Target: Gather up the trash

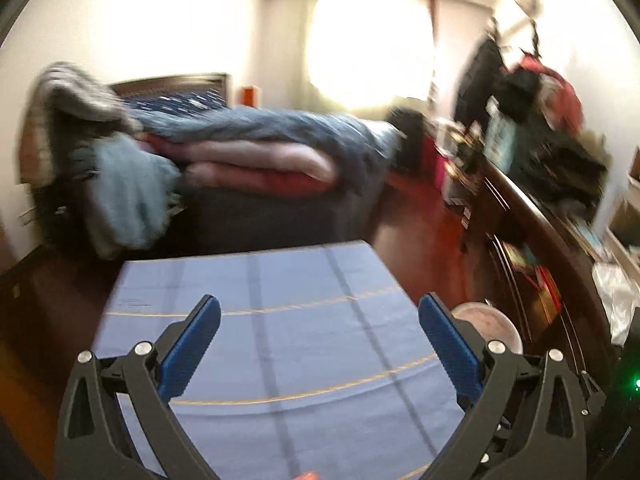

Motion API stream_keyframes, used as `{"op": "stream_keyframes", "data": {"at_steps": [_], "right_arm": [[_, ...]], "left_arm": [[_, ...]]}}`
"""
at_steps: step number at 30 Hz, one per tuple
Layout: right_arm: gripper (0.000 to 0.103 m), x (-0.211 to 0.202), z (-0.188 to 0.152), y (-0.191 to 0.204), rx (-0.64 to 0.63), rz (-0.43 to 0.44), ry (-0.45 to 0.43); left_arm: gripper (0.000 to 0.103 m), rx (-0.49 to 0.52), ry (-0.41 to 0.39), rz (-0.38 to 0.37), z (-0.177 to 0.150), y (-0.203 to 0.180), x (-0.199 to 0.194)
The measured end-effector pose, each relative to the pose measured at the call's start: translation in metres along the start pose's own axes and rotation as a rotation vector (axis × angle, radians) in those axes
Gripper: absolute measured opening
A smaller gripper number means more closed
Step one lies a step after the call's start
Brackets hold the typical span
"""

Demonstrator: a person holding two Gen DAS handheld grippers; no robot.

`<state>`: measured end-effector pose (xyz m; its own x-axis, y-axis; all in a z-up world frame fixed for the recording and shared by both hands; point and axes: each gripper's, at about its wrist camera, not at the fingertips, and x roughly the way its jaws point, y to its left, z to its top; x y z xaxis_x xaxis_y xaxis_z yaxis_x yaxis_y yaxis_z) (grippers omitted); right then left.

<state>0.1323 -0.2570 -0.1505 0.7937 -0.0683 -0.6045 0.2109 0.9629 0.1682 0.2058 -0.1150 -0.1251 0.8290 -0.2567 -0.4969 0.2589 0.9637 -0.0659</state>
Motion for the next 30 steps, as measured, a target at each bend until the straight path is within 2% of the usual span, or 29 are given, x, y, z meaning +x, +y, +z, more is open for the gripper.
{"op": "stream_keyframes", "data": {"at_steps": [7,14,22,30], "right_arm": [[0.099,-0.066,0.001,0.07,-0.152,0.081,-0.145],[0.099,-0.119,0.001,0.109,-0.245,0.092,-0.267],[0.099,-0.162,0.012,0.109,-0.231,0.074,-0.358],[0.099,-0.203,0.02,0.102,-0.205,0.062,-0.446]], "left_arm": [[0.1,-0.088,-0.137,0.144,0.001,0.066,-0.111],[0.1,-0.087,-0.222,0.226,-0.008,0.081,-0.188],[0.1,-0.11,-0.267,0.23,-0.018,0.089,-0.237],[0.1,-0.102,-0.364,0.264,-0.012,0.089,-0.281]]}}
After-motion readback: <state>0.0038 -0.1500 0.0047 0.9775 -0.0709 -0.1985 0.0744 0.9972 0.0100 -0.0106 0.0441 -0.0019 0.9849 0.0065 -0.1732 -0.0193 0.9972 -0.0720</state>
